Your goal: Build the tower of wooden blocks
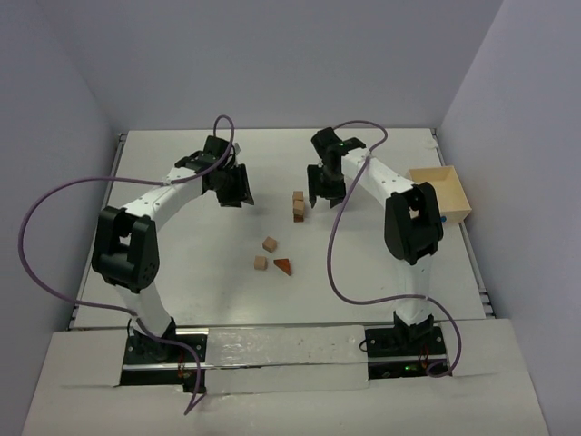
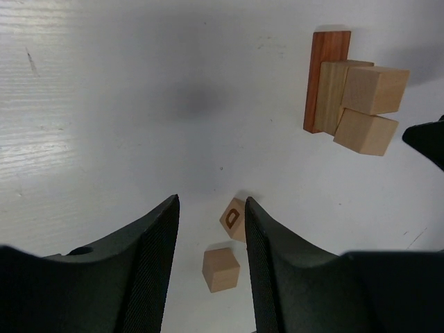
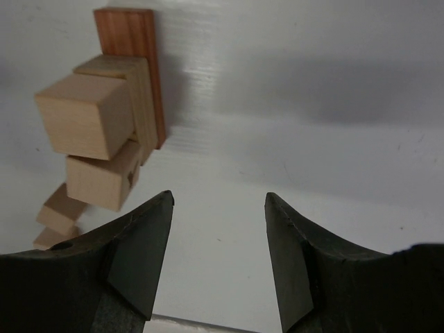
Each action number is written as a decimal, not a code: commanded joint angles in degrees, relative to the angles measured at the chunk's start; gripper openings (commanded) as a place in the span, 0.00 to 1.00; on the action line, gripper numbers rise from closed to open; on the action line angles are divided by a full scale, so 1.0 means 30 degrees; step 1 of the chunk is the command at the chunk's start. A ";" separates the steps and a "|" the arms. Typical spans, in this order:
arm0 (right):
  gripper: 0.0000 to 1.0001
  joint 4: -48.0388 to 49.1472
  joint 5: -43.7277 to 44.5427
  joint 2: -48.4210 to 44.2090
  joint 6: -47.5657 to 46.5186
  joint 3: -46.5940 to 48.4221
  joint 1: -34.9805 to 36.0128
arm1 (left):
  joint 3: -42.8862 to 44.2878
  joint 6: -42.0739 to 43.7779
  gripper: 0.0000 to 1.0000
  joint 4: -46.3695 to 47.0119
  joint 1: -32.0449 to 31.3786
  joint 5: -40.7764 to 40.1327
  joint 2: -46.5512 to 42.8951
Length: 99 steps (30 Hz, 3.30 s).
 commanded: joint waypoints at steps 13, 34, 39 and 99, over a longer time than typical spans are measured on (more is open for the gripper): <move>0.65 -0.0333 -0.0380 0.1202 0.0779 0.1833 0.0288 | 0.1119 -0.0371 0.53 0.0643 -0.0109 0.1355 0.1059; 0.74 -0.0419 -0.0925 0.1469 0.0720 0.1948 0.0361 | 0.1438 -0.0388 0.54 0.0526 -0.0109 0.1444 0.1464; 0.74 -0.0421 -0.0865 0.1496 0.0719 0.1980 0.0361 | 0.1500 -0.0358 0.54 0.0468 -0.0109 0.1385 0.1440; 0.12 0.2189 -0.6054 -0.3859 -2.7889 -0.3678 0.4351 | 0.1891 0.1021 0.50 0.1057 0.5488 1.0302 -0.2007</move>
